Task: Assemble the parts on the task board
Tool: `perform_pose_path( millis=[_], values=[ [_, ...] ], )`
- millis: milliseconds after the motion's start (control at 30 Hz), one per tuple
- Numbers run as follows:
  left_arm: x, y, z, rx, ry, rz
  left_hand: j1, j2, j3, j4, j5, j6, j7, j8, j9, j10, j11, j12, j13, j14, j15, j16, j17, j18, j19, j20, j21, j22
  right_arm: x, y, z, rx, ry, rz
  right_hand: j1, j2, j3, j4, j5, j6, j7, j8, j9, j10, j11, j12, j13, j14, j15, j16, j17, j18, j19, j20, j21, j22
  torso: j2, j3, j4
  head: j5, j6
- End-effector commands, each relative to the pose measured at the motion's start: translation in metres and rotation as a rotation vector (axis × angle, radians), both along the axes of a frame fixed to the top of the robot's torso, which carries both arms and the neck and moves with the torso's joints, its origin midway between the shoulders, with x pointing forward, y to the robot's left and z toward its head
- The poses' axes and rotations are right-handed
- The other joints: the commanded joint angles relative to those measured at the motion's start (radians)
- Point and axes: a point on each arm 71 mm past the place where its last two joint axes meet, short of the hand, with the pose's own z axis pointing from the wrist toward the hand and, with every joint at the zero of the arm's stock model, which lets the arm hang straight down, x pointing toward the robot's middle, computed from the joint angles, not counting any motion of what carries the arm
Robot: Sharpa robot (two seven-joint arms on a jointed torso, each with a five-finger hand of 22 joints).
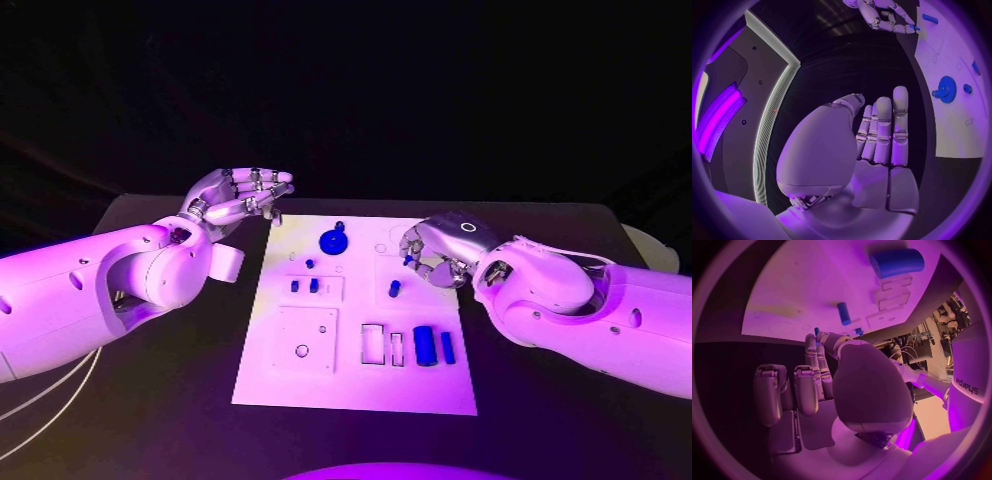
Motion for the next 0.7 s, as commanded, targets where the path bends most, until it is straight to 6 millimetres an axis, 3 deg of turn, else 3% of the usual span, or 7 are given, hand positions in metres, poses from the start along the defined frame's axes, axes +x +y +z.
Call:
perform_pose_path(
  millis=[33, 167, 300, 500, 700],
  values=[
    [0.000, -0.002, 0.001, -0.011, 0.000, -0.015, 0.003, -0.009, 0.006, 0.001, 0.005, -0.002, 0.007, -0.003, -0.001, -0.005, 0.002, 0.000, -0.001, -0.008, -0.002, 0.003, -0.001, 0.006, -0.002, -0.005, -0.004, -0.002, -0.010, 0.014, 0.007, 0.080, -0.010, 0.040, -0.011, -0.002, -0.001, -0.006, -0.004, 0.009, 0.001, 0.003, 0.001, 0.006, 0.002, -0.006, -0.001, 0.060, -0.008, 0.003, 0.066, -0.008, 0.059, -0.008, 0.004, 0.206, 0.000, 0.0007, 0.0003, 0.010, 0.004],
    [0.000, -0.003, 0.001, -0.012, -0.001, -0.016, 0.003, -0.009, 0.006, 0.001, 0.005, -0.002, 0.007, -0.003, -0.001, -0.005, 0.002, 0.000, -0.001, -0.008, -0.002, 0.003, -0.001, 0.006, -0.002, -0.005, -0.004, -0.002, -0.021, 0.032, 0.011, 0.121, -0.002, 0.095, -0.012, -0.002, -0.001, -0.006, -0.004, 0.009, 0.001, 0.003, 0.001, 0.006, 0.002, -0.006, -0.001, 0.060, -0.008, 0.003, 0.066, -0.008, 0.059, -0.008, 0.004, 0.207, -0.001, 0.0000, 0.0030, 0.022, 0.004],
    [0.001, -0.005, 0.001, -0.013, -0.002, -0.018, 0.003, -0.009, 0.007, 0.001, 0.005, -0.002, 0.008, -0.004, -0.002, -0.006, 0.003, -0.001, -0.002, -0.009, -0.001, 0.003, -0.001, 0.006, -0.003, -0.005, -0.004, -0.002, -0.028, 0.050, 0.011, 0.147, 0.005, 0.144, -0.012, -0.001, -0.001, -0.006, -0.005, 0.010, 0.001, 0.003, 0.001, 0.007, 0.002, -0.006, -0.001, 0.060, -0.008, 0.002, 0.066, -0.008, 0.059, -0.008, 0.004, 0.206, -0.001, -0.0018, 0.0024, 0.046, 0.003],
    [0.001, -0.008, 0.000, -0.015, -0.001, -0.024, 0.003, -0.009, 0.007, 0.001, 0.005, -0.002, 0.008, -0.004, -0.002, -0.006, 0.003, -0.001, -0.002, -0.009, -0.001, 0.003, -0.001, 0.006, -0.003, -0.005, -0.004, -0.002, -0.035, 0.074, 0.001, 0.167, 0.036, 0.201, -0.013, -0.001, -0.001, -0.006, -0.004, 0.010, 0.000, 0.003, 0.002, 0.008, 0.001, -0.006, -0.002, 0.060, -0.008, 0.002, 0.066, -0.008, 0.059, -0.008, 0.004, 0.206, 0.001, -0.0031, 0.0021, 0.088, -0.011],
    [0.000, -0.011, 0.000, -0.016, 0.000, -0.030, 0.003, -0.009, 0.008, 0.000, 0.005, -0.003, 0.008, -0.004, -0.002, -0.006, 0.003, -0.001, -0.002, -0.009, -0.001, 0.003, -0.002, 0.006, -0.003, -0.005, -0.004, -0.002, -0.041, 0.088, -0.014, 0.172, 0.081, 0.229, -0.013, 0.000, 0.000, -0.006, -0.004, 0.010, 0.000, 0.003, 0.002, 0.008, 0.001, -0.006, -0.002, 0.060, -0.008, 0.003, 0.066, -0.008, 0.059, -0.008, 0.003, 0.206, 0.001, -0.0036, 0.0027, 0.109, -0.022]
  ],
)
